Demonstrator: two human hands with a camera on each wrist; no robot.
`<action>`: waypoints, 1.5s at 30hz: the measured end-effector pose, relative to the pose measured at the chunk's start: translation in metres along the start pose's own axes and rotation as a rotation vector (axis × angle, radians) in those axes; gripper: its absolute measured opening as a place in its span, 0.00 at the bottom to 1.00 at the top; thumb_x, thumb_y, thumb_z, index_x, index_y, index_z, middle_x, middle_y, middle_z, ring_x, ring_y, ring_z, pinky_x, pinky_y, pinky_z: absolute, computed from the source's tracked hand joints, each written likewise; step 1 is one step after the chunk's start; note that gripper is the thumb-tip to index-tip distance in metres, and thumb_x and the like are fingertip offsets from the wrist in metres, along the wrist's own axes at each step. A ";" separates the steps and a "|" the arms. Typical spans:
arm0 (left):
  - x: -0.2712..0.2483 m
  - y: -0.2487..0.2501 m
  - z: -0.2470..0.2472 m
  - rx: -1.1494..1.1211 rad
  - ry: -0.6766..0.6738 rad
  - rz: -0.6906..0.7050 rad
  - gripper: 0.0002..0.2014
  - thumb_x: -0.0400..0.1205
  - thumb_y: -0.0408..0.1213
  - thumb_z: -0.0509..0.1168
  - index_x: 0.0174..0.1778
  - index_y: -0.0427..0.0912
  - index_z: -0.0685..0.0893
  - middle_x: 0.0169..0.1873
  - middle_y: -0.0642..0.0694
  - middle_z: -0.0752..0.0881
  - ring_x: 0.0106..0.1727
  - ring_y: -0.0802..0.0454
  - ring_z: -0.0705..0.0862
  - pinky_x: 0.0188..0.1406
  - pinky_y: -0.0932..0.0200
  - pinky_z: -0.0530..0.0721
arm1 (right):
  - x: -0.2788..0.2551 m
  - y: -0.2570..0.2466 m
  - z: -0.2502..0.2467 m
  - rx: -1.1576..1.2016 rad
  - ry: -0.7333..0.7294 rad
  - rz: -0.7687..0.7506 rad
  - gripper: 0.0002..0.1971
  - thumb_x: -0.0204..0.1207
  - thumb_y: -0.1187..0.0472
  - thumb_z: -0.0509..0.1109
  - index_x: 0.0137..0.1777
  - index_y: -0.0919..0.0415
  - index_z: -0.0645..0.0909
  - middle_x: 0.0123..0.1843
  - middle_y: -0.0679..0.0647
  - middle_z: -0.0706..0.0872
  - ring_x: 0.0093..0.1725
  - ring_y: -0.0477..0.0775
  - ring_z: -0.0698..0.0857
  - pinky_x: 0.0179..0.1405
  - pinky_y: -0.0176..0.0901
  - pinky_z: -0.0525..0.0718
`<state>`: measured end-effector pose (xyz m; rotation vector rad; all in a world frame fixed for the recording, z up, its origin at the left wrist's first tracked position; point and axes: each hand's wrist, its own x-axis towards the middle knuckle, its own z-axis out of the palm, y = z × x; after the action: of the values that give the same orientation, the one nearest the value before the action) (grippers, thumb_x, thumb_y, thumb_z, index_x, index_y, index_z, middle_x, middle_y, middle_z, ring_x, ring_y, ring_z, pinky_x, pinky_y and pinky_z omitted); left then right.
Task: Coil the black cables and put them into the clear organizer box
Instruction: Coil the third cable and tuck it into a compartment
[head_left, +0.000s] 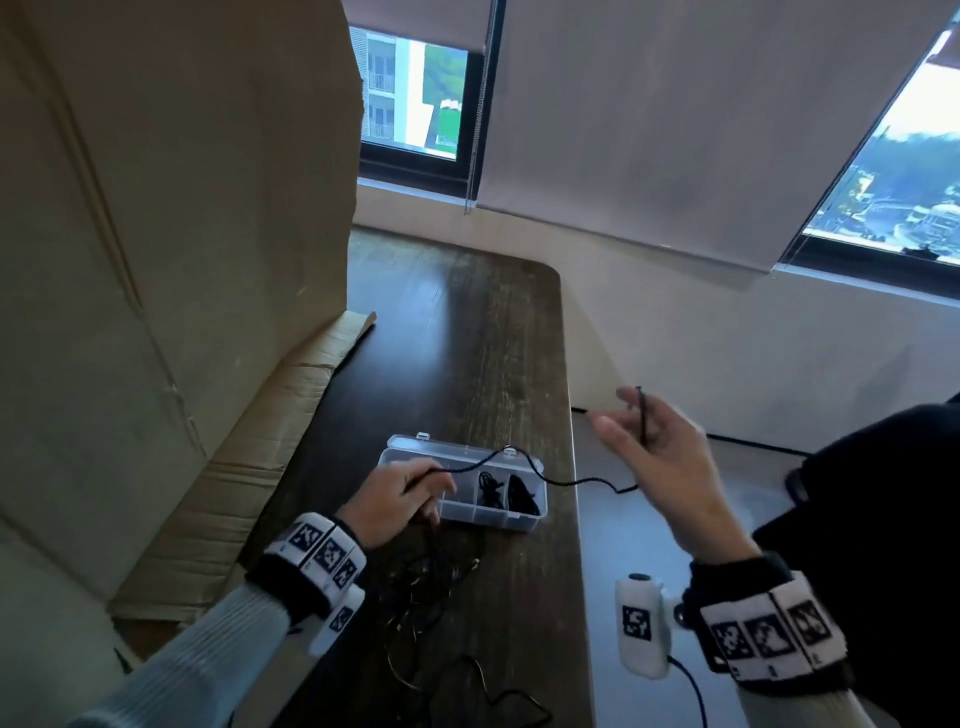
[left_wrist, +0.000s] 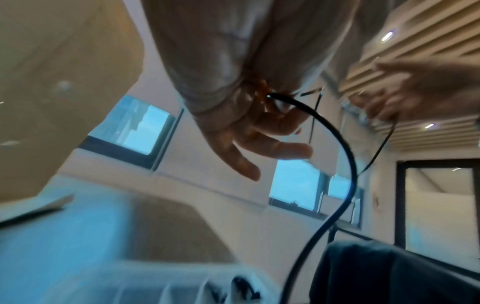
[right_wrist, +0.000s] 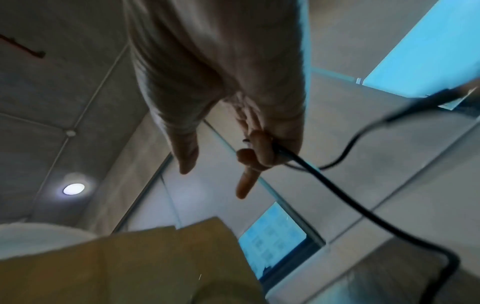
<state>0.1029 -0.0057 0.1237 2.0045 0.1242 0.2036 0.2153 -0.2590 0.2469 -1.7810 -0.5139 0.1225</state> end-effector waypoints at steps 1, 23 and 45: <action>0.002 0.018 0.000 -0.012 -0.021 0.040 0.08 0.84 0.39 0.63 0.45 0.42 0.86 0.24 0.52 0.83 0.31 0.52 0.88 0.39 0.58 0.86 | -0.004 0.007 0.013 -0.052 -0.091 -0.005 0.30 0.63 0.47 0.78 0.66 0.54 0.78 0.51 0.46 0.91 0.40 0.45 0.86 0.47 0.39 0.86; -0.021 -0.007 0.022 0.310 -0.100 0.199 0.08 0.86 0.49 0.55 0.42 0.59 0.76 0.36 0.53 0.83 0.41 0.63 0.79 0.43 0.65 0.80 | -0.005 -0.037 -0.045 0.479 0.195 -0.143 0.17 0.72 0.45 0.71 0.26 0.52 0.76 0.22 0.47 0.74 0.26 0.45 0.69 0.25 0.31 0.68; -0.006 0.089 0.000 0.071 0.126 0.368 0.08 0.76 0.49 0.71 0.39 0.50 0.91 0.25 0.56 0.87 0.25 0.61 0.83 0.30 0.65 0.81 | -0.045 0.005 0.063 0.069 -0.270 0.021 0.10 0.81 0.59 0.67 0.47 0.67 0.76 0.31 0.51 0.88 0.25 0.45 0.82 0.28 0.36 0.78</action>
<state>0.0965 -0.0451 0.2030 2.0727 -0.1619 0.5675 0.1549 -0.2216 0.2170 -1.7117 -0.6756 0.3951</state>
